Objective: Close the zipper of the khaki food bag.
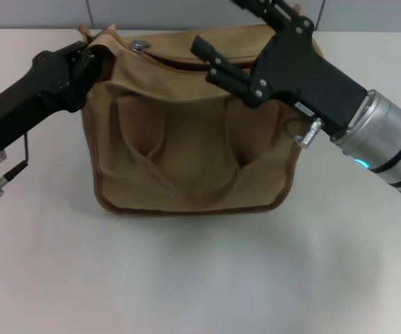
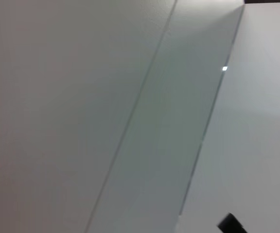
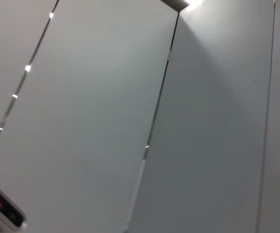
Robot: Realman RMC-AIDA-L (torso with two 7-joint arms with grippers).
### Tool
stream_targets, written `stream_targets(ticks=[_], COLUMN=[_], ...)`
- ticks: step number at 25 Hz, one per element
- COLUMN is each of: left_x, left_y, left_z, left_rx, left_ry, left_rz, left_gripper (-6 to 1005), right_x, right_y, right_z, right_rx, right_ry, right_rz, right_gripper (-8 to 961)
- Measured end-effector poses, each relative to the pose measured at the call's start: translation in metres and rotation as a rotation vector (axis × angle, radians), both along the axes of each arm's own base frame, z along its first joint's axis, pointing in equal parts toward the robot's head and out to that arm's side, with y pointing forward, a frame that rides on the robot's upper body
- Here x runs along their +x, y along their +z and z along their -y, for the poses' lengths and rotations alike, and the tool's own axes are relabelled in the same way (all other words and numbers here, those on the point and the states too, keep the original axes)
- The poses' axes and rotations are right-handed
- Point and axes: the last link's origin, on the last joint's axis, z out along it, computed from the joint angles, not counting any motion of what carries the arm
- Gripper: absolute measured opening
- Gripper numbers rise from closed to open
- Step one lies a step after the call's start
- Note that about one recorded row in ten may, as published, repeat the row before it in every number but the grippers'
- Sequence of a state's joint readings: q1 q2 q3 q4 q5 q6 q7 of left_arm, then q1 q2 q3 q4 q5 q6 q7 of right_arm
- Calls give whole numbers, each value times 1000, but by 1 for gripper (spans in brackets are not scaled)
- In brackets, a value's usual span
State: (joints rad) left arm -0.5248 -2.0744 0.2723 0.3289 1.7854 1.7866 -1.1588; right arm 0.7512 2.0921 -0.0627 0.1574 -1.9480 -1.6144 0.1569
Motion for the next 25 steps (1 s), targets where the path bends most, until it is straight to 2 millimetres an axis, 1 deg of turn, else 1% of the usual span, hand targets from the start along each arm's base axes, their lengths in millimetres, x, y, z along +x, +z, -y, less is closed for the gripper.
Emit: stream_targets(ticks=[1,3,6,7,8,9,11,18,25], left_x=[2,8,11,11,12,13,14,14,17], left_y=[0,-1,-1,-1,-1,-1,-2,-2,-2], left_z=[0,-1,-4,-4,-4,-5,-7,-9,-13], left_rx=[-7,-22,-31,-31,-33,-34,-33,-30,-29], left_ry=[-8,-37,-48,-48,-50,-52,-49,-44,-45], left_rz=[2,7,10,10,11,10,8,5,-1], left_gripper=[29,29,29,29,29,29,30,30,30], right_x=[0,-2,0,0,-1,-1,-3,-11,-17], right_y=[0,-5,-10,-10,-11,-11,-15,-21,-31], right_z=[0,3,5,5,6,6,5,-2,-6], right_rx=[0,84,182,182,258,258,358,428,425], right_ry=[0,6,10,10,14,14,27,4,12], right_rz=[0,32,87,87,116,116,182,230,290], right_gripper=[785,785,785,785,785,785,785,785,785])
